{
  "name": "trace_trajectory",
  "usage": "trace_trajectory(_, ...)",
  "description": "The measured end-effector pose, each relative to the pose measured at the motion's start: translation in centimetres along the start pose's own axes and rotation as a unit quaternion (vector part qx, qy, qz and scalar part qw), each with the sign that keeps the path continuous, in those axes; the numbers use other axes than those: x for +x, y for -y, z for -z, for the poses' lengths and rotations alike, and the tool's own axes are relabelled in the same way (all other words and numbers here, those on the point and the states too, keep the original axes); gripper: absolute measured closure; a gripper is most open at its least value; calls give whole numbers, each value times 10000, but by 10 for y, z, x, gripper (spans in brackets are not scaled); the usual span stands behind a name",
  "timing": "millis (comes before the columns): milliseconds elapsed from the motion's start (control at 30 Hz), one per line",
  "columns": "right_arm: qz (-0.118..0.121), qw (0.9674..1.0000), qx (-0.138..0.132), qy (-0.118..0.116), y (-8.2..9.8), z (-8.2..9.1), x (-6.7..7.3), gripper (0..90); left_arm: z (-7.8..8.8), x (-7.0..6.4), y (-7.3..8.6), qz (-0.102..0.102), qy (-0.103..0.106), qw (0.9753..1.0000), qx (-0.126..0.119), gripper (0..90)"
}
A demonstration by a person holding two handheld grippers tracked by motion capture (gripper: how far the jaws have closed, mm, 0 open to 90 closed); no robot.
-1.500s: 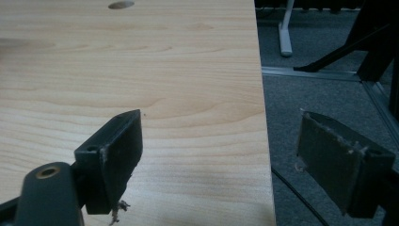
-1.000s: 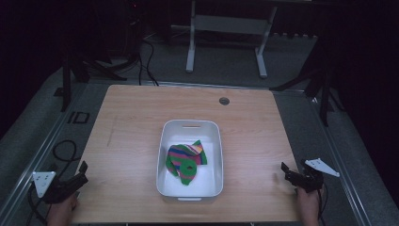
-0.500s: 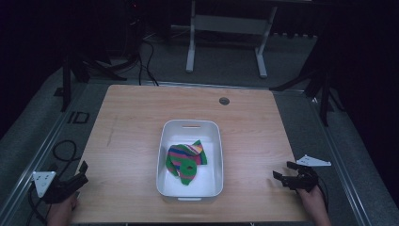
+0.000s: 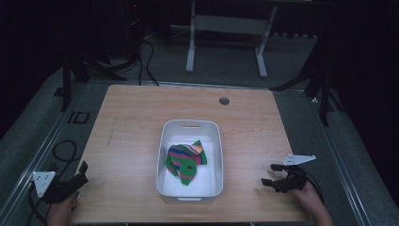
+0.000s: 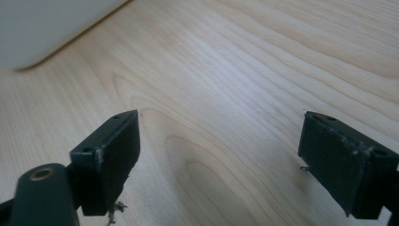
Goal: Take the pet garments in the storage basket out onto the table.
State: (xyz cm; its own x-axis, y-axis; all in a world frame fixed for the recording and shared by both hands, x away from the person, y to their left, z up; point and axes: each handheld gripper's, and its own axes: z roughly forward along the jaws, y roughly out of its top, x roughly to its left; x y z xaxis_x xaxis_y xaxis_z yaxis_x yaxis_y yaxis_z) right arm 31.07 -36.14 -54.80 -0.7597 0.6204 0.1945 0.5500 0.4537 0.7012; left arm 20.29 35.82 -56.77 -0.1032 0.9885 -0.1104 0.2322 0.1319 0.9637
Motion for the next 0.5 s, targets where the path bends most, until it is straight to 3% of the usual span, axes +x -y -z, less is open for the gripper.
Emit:
trace_trajectory(67, 231, 9997, 107, 39, -4, -3, 4, 134, 0, 0, 0, -2, 1, 10000, 4, 10)
trace_trajectory(267, 427, 9987, 50, -271, -19, -8, 11, 134, 0, 0, 0, -5, -4, 10000, 11, 9)
trace_trajectory(500, 684, 9966, 134, -436, -39, -12, 24, 134, 0, -1, 0, -11, -3, 10000, 5, 10)
